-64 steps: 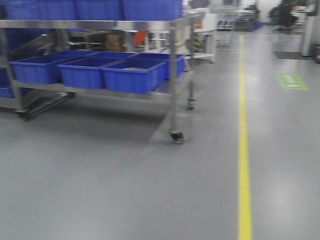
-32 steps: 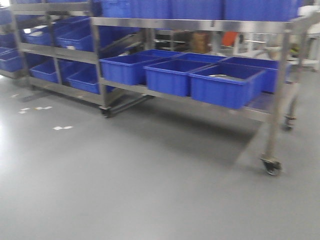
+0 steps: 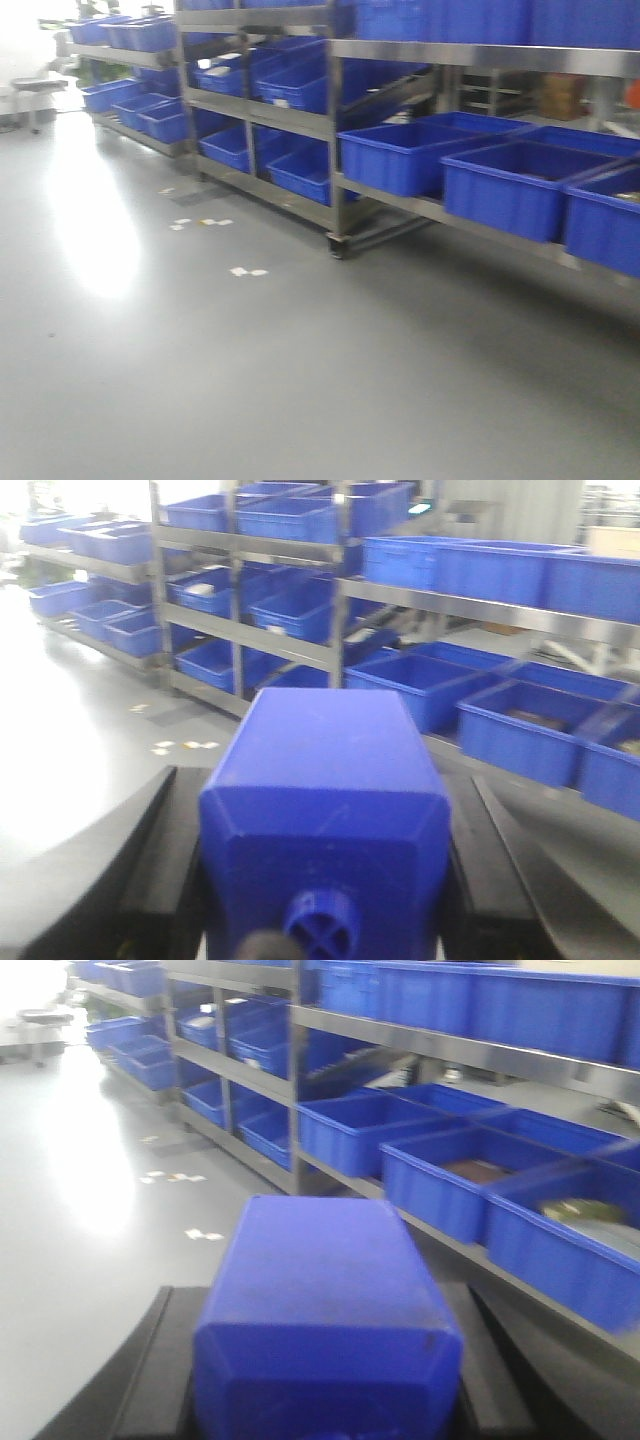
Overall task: Pick and sort blue part to right shelf
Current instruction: 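Drive the base along the yellow-lined aisle carrying both bottles, then turn and drive the base up to the shelf of blue bins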
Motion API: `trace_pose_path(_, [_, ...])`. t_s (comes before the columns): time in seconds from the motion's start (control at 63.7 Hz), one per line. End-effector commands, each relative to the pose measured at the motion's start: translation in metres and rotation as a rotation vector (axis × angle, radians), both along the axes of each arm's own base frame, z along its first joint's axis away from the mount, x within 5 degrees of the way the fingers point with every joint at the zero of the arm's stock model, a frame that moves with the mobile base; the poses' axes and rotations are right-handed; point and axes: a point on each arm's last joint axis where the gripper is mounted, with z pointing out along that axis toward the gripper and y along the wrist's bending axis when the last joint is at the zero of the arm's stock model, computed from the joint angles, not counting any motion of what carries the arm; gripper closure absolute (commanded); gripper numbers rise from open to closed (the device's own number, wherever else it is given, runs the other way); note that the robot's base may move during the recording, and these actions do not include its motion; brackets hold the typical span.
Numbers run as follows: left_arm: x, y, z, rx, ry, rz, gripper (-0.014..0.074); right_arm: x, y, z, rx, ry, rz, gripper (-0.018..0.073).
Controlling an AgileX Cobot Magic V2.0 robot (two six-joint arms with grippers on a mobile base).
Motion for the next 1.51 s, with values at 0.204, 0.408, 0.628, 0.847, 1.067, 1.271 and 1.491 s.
trace_pose_path(0.204, [-0.0020, 0.0005, 0.0164, -0.021, -0.105, 0.000, 0.0210, -0.0012, -0.0001, 0.0181, -0.007, -0.114, -0.001, 0.0163])
trace_pose_path(0.408, [-0.0020, 0.0005, 0.0164, -0.021, -0.105, 0.000, 0.0210, -0.0012, -0.0001, 0.0181, -0.007, -0.114, -0.001, 0.0163])
trace_pose_path(0.628, [-0.0020, 0.0005, 0.0164, -0.021, -0.105, 0.000, 0.0210, -0.0012, -0.0001, 0.0181, -0.007, -0.114, -0.001, 0.0163])
trace_pose_path(0.847, [-0.0020, 0.0005, 0.0164, -0.021, -0.105, 0.000, 0.0210, -0.0012, -0.0001, 0.0181, -0.007, -0.114, -0.001, 0.0163])
trace_pose_path(1.067, [-0.0020, 0.0005, 0.0164, -0.021, -0.105, 0.000, 0.0210, -0.0011, -0.0001, 0.0180, -0.007, -0.113, -0.001, 0.0163])
trace_pose_path(1.271, [-0.0020, 0.0005, 0.0164, -0.021, -0.105, 0.000, 0.0210, -0.0011, -0.0001, 0.0180, -0.007, -0.113, -0.001, 0.0163])
trace_pose_path(1.491, [-0.0020, 0.0005, 0.0164, -0.021, -0.105, 0.000, 0.0210, -0.0011, -0.0001, 0.0180, -0.007, -0.113, -0.001, 0.0163])
